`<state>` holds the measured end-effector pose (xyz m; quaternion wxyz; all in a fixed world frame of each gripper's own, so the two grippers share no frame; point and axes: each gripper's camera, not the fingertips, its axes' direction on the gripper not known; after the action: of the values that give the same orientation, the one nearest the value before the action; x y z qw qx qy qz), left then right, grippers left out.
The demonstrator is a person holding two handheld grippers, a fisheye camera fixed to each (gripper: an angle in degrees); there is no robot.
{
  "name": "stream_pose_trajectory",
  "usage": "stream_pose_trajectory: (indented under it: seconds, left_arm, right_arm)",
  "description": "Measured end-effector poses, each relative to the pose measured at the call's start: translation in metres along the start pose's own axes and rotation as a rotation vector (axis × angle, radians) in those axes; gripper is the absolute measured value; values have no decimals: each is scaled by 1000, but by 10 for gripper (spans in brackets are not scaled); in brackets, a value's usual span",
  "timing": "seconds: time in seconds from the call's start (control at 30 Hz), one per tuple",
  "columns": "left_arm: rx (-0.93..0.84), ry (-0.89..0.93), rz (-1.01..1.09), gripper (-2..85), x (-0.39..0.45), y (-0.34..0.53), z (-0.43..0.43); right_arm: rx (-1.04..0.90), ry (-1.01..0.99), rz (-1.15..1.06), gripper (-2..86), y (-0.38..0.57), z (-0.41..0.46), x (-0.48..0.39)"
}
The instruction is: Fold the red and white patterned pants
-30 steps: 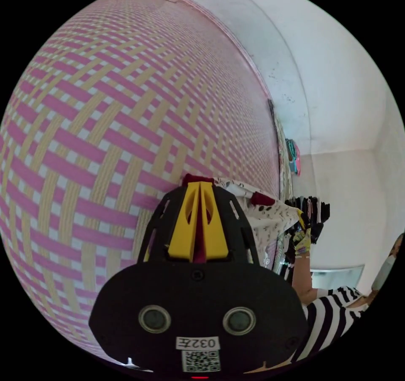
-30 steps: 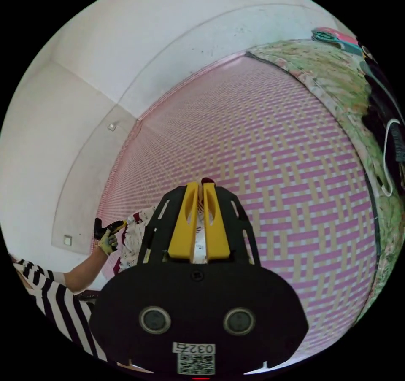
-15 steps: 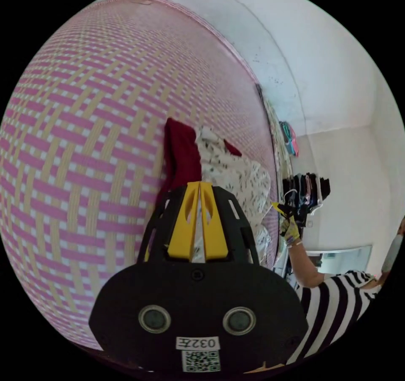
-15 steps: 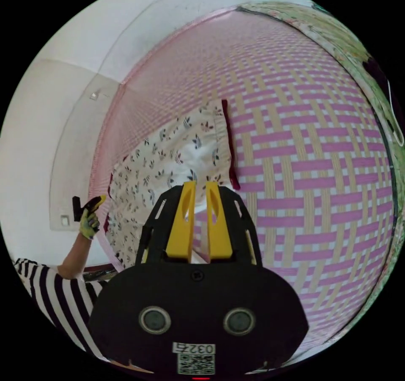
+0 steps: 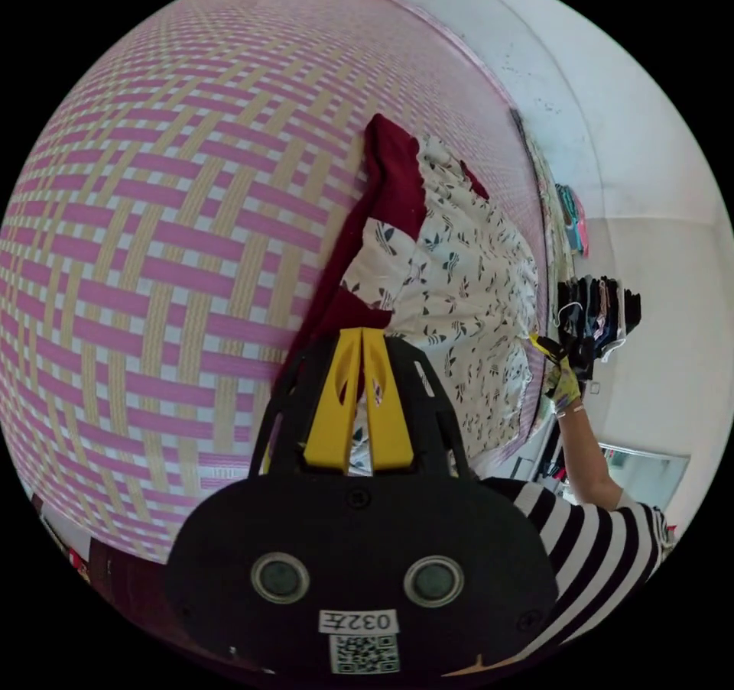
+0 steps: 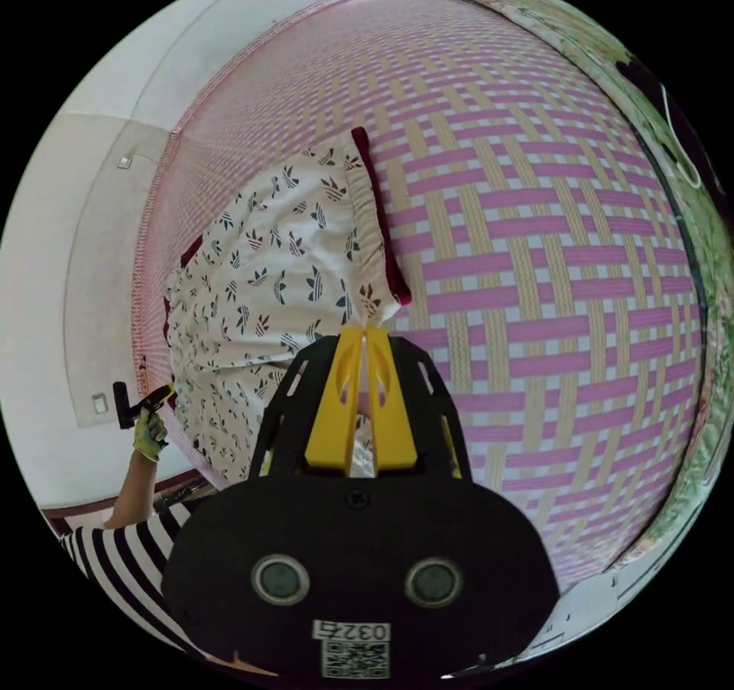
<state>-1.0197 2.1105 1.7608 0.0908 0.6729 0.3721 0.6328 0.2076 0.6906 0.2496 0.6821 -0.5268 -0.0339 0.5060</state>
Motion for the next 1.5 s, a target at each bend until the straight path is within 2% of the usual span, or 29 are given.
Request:
stream_pose_trajectory:
  seconds: [0.1, 0.2, 0.3, 0.37, 0.47, 0.57, 0.83, 0.9, 1.03, 1.1, 1.17, 1.3, 1.5]
  left_arm:
    - [-30, -33, 10, -8, -5, 2, 3]
    - [121, 13, 9, -1, -21, 26, -21]
    - [229, 194, -73, 33, -69, 65, -39]
    - [286, 327, -163, 58, -118, 101, -41]
    - [290, 412, -249, 77, -164, 141, -31]
    - [227, 410, -281, 84, -180, 162, -10]
    - [260, 494, -253, 93, -182, 153, 24]
    - [252, 483, -248, 96, -183, 149, 28]
    - [265, 657, -285, 93, -196, 141, 45]
    - [279, 630, -275, 71, -193, 136, 45]
    - [258, 562, -222, 19, -183, 125, 42]
    - [306, 528, -158, -8, -174, 119, 19]
    - [425, 721, -28, -10, -174, 140, -29]
  right_arm:
    - [83, -86, -1, 67, 28, -20, 12]
    - [178, -195, 29, 78, 82, -42, 34]
    - [169, -246, 44, 81, 148, -43, 62]
    - [169, -358, 73, 88, 198, -37, 91]
    - [142, -490, 107, 95, 246, -19, 121]
    - [136, -512, 124, 99, 270, -5, 130]
    - [156, -600, 119, 97, 251, 23, 124]
    - [146, -610, 122, 80, 244, 28, 121]
    - [149, -610, 137, 42, 240, 27, 122]
    - [154, -596, 133, 24, 241, 22, 124]
    - [163, -601, 119, 11, 242, 12, 129]
    - [199, -631, 80, 0, 239, -13, 133]
    - [394, -681, -113, -6, 252, -74, 116]
